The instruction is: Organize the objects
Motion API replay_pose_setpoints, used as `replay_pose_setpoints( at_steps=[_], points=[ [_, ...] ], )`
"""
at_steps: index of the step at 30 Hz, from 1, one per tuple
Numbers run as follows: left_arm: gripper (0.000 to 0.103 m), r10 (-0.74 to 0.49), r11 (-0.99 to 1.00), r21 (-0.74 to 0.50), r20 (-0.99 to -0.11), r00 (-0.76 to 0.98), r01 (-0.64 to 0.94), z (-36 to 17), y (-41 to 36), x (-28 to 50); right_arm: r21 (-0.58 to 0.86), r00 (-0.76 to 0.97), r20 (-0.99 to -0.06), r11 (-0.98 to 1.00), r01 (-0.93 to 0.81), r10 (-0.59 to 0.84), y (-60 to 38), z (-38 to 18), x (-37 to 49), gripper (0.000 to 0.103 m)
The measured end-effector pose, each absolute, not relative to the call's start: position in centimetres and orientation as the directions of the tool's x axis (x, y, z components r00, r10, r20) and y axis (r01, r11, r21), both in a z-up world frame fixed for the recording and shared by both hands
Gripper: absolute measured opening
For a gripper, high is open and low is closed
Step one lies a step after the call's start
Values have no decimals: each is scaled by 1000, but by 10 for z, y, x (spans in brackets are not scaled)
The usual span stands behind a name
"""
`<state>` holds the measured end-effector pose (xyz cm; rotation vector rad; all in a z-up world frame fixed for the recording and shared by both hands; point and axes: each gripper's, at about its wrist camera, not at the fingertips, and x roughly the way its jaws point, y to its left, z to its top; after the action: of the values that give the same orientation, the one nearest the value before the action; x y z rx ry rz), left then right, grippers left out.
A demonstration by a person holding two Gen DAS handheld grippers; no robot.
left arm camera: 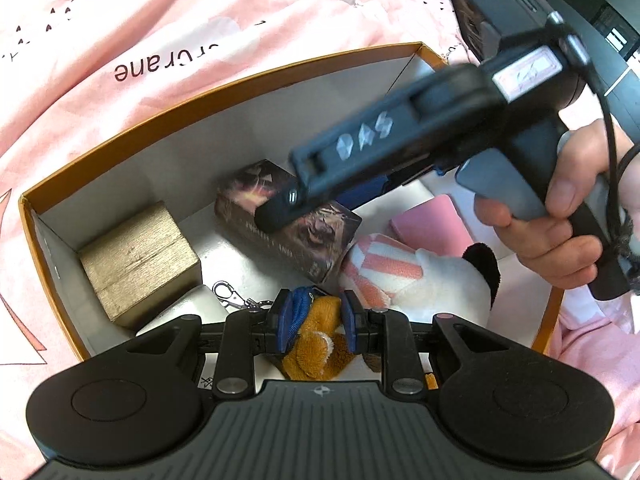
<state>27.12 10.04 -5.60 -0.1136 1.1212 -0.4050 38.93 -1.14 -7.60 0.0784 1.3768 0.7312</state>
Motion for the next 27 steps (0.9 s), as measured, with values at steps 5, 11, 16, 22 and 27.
replay_pose_setpoints(
  at_steps=[5,11,16,22,27],
  points=[
    [29,-368,923,-288,-853,370,254,-54,98,269,583,-16,-802,776,-238,598,-22,-84,391,63],
    [29,-389,916,-310,-842,375,255,-51,100,263,583,-19,-806,787,-202,592,-9,-96,382,63],
    [29,-363,926,-286,-855,371,246,-52,97,264,524,-28,-838,789,-320,545,16,-91,374,52],
    [29,-369,925,-296,-845,388,236,-52,100,264,499,-29,-845,769,-399,533,22,-81,370,52],
    [29,-360,931,-293,-844,398,219,-50,101,263,460,-4,-859,769,-444,511,21,-76,363,34]
  ],
)
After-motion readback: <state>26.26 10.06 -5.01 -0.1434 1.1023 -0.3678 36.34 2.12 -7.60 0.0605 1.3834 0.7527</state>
